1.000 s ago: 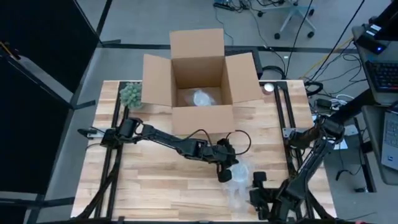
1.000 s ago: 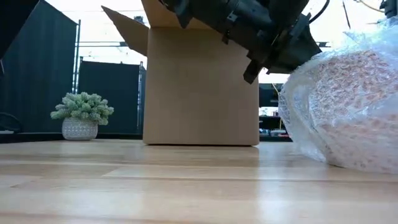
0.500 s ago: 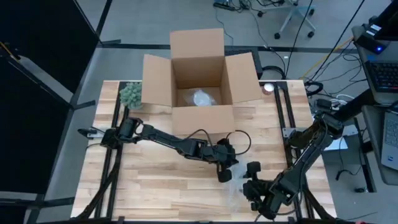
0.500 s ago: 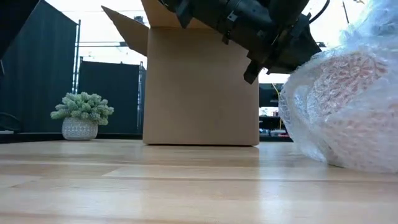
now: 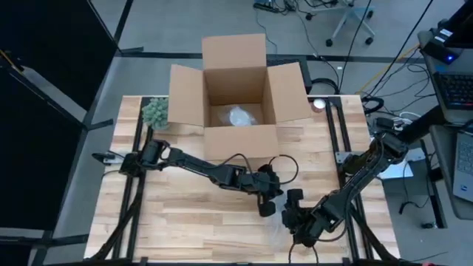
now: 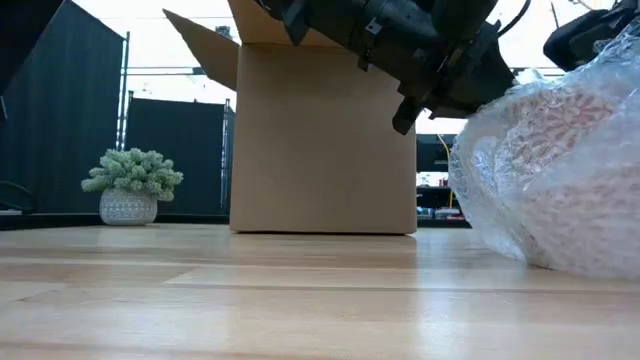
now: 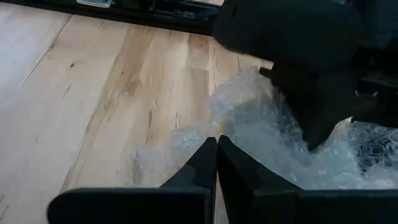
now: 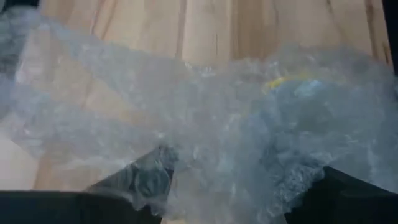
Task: Wrap mug
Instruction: Wrap the orange mug in the bubble wrap
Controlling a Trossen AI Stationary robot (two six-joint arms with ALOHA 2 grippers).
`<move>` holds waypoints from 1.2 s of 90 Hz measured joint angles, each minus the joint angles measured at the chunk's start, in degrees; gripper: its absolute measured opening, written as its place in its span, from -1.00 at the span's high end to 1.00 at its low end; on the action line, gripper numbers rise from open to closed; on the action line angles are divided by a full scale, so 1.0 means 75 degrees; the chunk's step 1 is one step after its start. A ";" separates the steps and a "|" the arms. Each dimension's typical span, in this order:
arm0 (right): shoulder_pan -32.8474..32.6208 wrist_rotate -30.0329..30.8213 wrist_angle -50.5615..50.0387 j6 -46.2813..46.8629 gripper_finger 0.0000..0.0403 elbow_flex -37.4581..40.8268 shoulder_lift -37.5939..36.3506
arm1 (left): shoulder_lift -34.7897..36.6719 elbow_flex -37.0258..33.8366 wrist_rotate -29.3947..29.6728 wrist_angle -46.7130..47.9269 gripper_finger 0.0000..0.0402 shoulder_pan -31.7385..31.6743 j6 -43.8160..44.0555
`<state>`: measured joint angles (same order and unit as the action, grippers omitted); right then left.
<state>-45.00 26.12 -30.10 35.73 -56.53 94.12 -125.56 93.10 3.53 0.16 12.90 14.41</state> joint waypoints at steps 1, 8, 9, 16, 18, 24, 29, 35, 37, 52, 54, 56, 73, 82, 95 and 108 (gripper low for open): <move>0.0002 0.0002 0.0005 -0.0013 -0.15 0.0000 0.0005 | 0.0012 -0.0002 0.0001 0.0016 1.00 0.0005 0.0000; 0.0009 -0.0001 0.0039 -0.0136 -0.15 0.0009 0.0022 | 0.0131 -0.0015 0.0023 0.0130 1.00 0.0047 -0.0002; 0.0008 -0.0001 0.0050 -0.0155 -0.15 0.0011 0.0025 | 0.0154 -0.0018 0.0024 0.0145 1.00 0.0054 -0.0010; 0.0006 -0.0040 0.0064 -0.0203 -0.15 0.0012 0.0029 | 0.0323 -0.0041 -0.0003 0.0252 1.00 0.0121 -0.0115; 0.0006 -0.0052 0.0051 -0.0198 -0.15 0.0013 0.0031 | 0.0361 -0.0041 -0.0073 0.0243 1.00 0.0149 -0.0134; 0.0008 -0.0045 0.0047 -0.0199 -0.15 0.0017 0.0039 | 0.0443 -0.0027 -0.0169 0.0196 1.00 0.0259 -0.0172; 0.0009 -0.0045 0.0041 -0.0208 -0.15 0.0017 0.0044 | 0.0471 -0.0026 -0.0198 0.0156 1.00 0.0332 -0.0175; 0.0008 -0.0084 -0.0002 -0.0229 -0.15 0.0032 0.0051 | 0.0476 -0.0015 -0.0194 0.0123 1.00 0.0386 -0.0201; 0.0006 -0.0089 -0.0013 -0.0233 -0.15 0.0034 0.0055 | 0.0476 -0.0015 -0.0184 0.0115 1.00 0.0386 -0.0200; 0.0006 -0.0120 -0.0009 -0.0280 -0.15 0.0044 0.0062 | 0.0400 0.0005 -0.0117 -0.0246 1.00 0.0358 -0.0144; 0.0006 -0.0118 -0.0008 -0.0288 -0.15 0.0045 0.0062 | 0.0344 0.0018 -0.0111 -0.0331 1.00 0.0348 -0.0083; 0.0006 -0.0118 -0.0004 -0.0293 -0.15 0.0044 0.0062 | 0.0293 0.0026 -0.0098 -0.0363 1.00 0.0342 -0.0027; 0.0014 -0.0114 0.0047 -0.0473 -0.15 0.0006 0.0069 | -0.0201 0.0042 -0.0061 -0.0420 1.00 0.0301 0.0147; 0.0009 -0.0171 -0.0062 -0.0559 -0.15 -0.0147 0.0067 | -0.0333 0.0066 -0.0037 -0.0455 1.00 0.0276 0.0380; 0.0003 -0.0232 -0.0766 -0.0567 -0.15 -0.0693 0.0048 | -0.0345 0.0064 -0.0037 -0.0385 1.00 0.0227 0.0416; -0.0049 -0.0255 -0.2091 -0.0342 -0.15 -0.1414 0.0032 | -0.0355 0.0058 -0.0037 -0.0355 1.00 0.0220 0.0420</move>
<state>-45.37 24.21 -45.79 33.16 -67.14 94.37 -128.22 93.54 3.25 -2.50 14.55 17.56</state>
